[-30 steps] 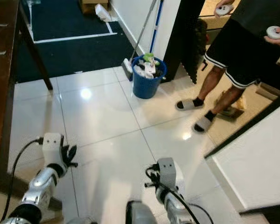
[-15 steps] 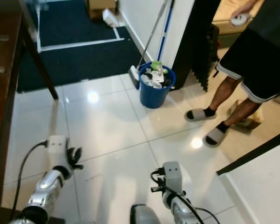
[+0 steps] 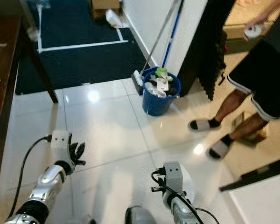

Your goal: Setting the table

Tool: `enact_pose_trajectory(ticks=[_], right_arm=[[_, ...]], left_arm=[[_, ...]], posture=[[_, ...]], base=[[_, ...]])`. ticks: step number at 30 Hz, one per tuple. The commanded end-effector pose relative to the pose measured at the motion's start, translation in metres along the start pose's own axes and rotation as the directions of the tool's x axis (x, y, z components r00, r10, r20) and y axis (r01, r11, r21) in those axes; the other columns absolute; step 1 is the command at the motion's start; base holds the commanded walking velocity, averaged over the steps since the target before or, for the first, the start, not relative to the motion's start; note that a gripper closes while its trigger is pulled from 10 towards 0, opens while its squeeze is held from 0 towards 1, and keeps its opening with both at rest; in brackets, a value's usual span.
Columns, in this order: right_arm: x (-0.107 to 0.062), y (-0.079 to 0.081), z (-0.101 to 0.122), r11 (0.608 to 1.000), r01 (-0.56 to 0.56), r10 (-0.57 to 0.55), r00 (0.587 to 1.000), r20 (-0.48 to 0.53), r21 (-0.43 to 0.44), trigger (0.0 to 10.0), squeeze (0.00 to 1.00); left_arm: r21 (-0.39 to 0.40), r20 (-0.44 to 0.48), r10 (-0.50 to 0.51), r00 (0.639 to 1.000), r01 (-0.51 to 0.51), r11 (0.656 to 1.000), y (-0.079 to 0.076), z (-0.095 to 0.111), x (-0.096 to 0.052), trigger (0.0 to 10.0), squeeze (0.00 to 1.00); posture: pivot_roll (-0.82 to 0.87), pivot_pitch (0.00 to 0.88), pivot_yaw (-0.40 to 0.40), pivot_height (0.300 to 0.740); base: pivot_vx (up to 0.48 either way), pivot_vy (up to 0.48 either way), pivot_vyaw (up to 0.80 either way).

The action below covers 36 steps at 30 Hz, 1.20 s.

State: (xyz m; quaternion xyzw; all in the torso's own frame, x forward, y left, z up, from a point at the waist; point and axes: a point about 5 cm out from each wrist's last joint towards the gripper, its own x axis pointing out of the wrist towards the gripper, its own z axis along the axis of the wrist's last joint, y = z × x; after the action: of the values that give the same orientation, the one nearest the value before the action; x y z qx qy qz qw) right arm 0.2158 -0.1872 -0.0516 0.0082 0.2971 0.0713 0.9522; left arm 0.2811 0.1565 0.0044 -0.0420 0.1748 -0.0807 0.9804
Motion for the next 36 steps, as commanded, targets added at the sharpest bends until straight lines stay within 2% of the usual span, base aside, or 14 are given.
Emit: enact_pose_trajectory(ticks=[1,36], right_arm=[[-0.0032,0.0017,-0.0091,1.0,0.001,-0.001,1.0,-0.03,0.009,10.0,0.0],[-0.005,0.0005,-0.0133,1.0,0.01,-0.01,0.999,-0.045,0.012,10.0,0.0]], left_arm=[[-0.012,-0.021,0.002,1.0,-0.002,1.0,-0.0003,-0.0061,-0.0024,10.0,0.0],[-0.014,-0.013,-0.008,1.0,0.007,1.0,-0.0018,-0.0032,-0.0005,10.0,0.0]], posture=[[0.06,0.072,0.018,0.74],[0.06,0.072,0.024,0.74]], base=[[0.247,0.0,0.0],[0.23,0.0,0.0]])
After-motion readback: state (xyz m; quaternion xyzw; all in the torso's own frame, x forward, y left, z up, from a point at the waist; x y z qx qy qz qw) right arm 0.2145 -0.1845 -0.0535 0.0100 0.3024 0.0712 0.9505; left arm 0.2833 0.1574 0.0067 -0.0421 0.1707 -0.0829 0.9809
